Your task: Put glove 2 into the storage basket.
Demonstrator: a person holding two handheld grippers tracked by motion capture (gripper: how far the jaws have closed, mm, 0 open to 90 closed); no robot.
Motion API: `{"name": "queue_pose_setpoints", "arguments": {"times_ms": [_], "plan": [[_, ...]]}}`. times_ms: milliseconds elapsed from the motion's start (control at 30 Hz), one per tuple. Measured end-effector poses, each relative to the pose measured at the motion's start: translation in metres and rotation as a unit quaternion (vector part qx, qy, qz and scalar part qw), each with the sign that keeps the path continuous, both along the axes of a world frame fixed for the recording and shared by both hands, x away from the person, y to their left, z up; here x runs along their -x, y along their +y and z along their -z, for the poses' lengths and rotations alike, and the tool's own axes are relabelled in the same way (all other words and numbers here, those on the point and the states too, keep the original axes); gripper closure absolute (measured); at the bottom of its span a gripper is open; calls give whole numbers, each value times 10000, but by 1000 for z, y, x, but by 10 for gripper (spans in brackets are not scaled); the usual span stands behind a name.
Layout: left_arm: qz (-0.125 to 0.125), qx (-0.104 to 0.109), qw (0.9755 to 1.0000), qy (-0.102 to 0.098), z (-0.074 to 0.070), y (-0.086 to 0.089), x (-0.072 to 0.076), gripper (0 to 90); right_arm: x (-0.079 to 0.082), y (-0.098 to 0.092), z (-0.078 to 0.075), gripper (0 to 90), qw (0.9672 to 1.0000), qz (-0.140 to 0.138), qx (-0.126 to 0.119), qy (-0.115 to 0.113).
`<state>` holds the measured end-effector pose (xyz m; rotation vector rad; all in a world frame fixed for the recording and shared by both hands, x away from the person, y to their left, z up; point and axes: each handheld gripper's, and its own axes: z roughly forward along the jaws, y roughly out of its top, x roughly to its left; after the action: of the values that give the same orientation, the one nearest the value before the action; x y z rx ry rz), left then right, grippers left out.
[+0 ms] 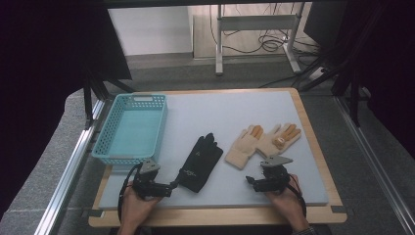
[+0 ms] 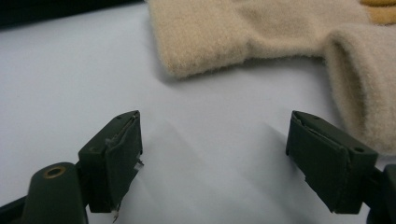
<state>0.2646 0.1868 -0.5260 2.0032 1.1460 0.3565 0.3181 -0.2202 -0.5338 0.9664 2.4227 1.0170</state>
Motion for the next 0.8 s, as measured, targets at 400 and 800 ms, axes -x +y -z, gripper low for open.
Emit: {"name": "queue_pose_setpoints", "arguments": {"times_ms": [400,800], "plan": [[348,-205,9992,13,-17,-65,-25,0,0,0,0,180,10000,-6,8,-6],[141,-780,9966,229,1,-95,-57,0,0,0,0,180,10000,-6,4,-6]]}}
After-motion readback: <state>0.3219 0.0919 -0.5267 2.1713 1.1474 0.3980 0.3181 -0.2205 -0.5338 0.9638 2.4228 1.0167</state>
